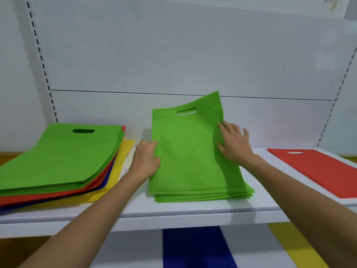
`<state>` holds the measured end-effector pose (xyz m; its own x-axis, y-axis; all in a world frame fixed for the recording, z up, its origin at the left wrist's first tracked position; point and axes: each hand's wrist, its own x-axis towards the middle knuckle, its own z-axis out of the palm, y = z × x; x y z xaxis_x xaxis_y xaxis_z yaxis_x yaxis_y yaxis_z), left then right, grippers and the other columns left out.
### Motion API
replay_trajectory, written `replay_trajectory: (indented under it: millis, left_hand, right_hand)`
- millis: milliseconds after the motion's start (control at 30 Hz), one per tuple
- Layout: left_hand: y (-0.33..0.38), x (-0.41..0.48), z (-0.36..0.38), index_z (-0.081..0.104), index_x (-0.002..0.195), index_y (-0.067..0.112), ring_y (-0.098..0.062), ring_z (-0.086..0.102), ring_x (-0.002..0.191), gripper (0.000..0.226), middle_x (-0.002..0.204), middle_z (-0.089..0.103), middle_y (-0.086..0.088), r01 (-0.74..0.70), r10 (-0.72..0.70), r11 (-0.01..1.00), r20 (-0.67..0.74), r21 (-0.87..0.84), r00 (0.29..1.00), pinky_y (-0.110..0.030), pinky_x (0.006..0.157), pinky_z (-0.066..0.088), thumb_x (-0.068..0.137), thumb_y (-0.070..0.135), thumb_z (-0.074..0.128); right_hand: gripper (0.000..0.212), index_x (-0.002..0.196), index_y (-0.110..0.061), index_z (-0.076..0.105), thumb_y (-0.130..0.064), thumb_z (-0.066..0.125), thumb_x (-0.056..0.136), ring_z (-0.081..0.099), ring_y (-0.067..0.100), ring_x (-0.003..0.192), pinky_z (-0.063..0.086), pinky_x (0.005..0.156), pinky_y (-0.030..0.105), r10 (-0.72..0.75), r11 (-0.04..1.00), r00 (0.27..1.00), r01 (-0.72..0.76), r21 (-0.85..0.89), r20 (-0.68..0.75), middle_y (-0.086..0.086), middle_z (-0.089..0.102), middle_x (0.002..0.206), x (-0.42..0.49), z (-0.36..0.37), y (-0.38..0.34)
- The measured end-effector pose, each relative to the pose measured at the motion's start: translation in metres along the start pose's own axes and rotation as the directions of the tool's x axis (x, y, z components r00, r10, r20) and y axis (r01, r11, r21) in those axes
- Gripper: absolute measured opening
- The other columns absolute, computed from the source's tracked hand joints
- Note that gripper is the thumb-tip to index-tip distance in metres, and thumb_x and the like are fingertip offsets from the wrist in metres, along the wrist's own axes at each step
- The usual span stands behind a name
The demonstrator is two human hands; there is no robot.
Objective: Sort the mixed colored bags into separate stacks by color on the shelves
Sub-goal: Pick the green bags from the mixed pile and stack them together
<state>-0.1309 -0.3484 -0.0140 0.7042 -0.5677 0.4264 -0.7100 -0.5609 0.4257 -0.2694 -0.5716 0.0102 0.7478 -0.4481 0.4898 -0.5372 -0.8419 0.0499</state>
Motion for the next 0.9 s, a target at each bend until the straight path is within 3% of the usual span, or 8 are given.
replay_trajectory:
  millis: [200,267,333,433,600,767,900]
  left_hand:
    - [0.006,-0.019,0.043,0.028,0.142,0.012,-0.031,0.027,0.130,0.056,0.144,0.025,-0.014,0.011,-0.061,0.978,0.237,0.206,0.969,-0.037,0.105,0.030,0.091,0.023,0.050]
    - [0.004,-0.025,0.051,0.032,0.140,0.014,-0.032,0.030,0.129,0.048,0.143,0.026,-0.014,0.012,-0.093,0.953,0.255,0.303,0.962,-0.039,0.103,0.032,0.096,0.030,0.042]
    - [0.006,-0.029,0.053,0.039,0.135,0.015,-0.033,0.038,0.122,0.042,0.134,0.037,-0.015,0.038,-0.121,0.932,0.209,0.361,0.970,-0.039,0.097,0.036,0.098,0.035,0.036]
    - [0.010,-0.031,0.052,0.047,0.128,0.015,-0.033,0.044,0.117,0.041,0.123,0.048,-0.016,0.068,-0.130,0.953,0.196,0.294,0.972,-0.039,0.092,0.039,0.098,0.039,0.033]
    - [0.009,-0.038,0.052,0.047,0.131,0.017,-0.030,0.042,0.120,0.048,0.126,0.049,-0.014,0.057,-0.111,0.976,0.255,0.210,0.961,-0.035,0.097,0.038,0.091,0.044,0.048]
    - [0.004,-0.040,0.041,0.046,0.132,0.015,-0.025,0.043,0.122,0.044,0.133,0.044,-0.010,0.029,-0.049,0.995,0.217,0.097,0.975,-0.033,0.102,0.036,0.093,0.038,0.048]
    - [-0.008,-0.031,0.010,0.054,0.124,0.015,-0.024,0.051,0.114,0.035,0.127,0.048,-0.009,-0.030,0.025,0.998,0.086,0.051,0.996,-0.032,0.097,0.039,0.093,0.032,0.050]
  right_hand:
    - [0.066,0.149,-0.015,0.009,-0.027,0.043,0.095,0.001,0.025,0.145,0.009,0.109,0.063,0.023,0.997,0.969,-0.003,-0.080,0.246,0.001,-0.005,0.158,-0.010,0.047,0.017]
    - [0.053,0.146,-0.018,0.020,-0.030,0.037,0.097,0.009,0.031,0.143,0.014,0.108,0.062,0.104,0.994,0.917,-0.090,-0.055,0.385,0.010,0.003,0.157,-0.015,0.063,0.016]
    - [0.041,0.137,-0.017,0.036,-0.031,0.027,0.099,0.027,0.034,0.134,0.025,0.105,0.055,0.172,0.983,0.870,-0.181,-0.025,0.461,0.017,0.028,0.147,-0.019,0.071,0.017]
    - [0.041,0.124,-0.010,0.050,-0.035,0.029,0.098,0.039,0.034,0.123,0.035,0.097,0.045,0.155,0.987,0.919,-0.160,-0.017,0.363,0.016,0.049,0.128,-0.023,0.072,0.022]
    - [0.038,0.115,-0.007,0.057,-0.034,0.038,0.096,0.040,0.035,0.119,0.040,0.090,0.039,0.155,0.973,0.934,-0.200,0.114,0.322,0.017,0.057,0.120,-0.027,0.072,0.025]
    - [0.039,0.126,-0.007,0.051,-0.030,0.040,0.096,0.038,0.034,0.121,0.037,0.094,0.041,0.171,0.967,0.944,-0.216,0.136,0.282,0.016,0.050,0.128,-0.034,0.065,0.021]
    - [0.047,0.138,-0.009,0.037,-0.023,0.044,0.093,0.034,0.032,0.126,0.034,0.097,0.043,0.159,0.973,0.981,-0.174,0.148,0.108,0.014,0.040,0.139,-0.031,0.046,0.011]
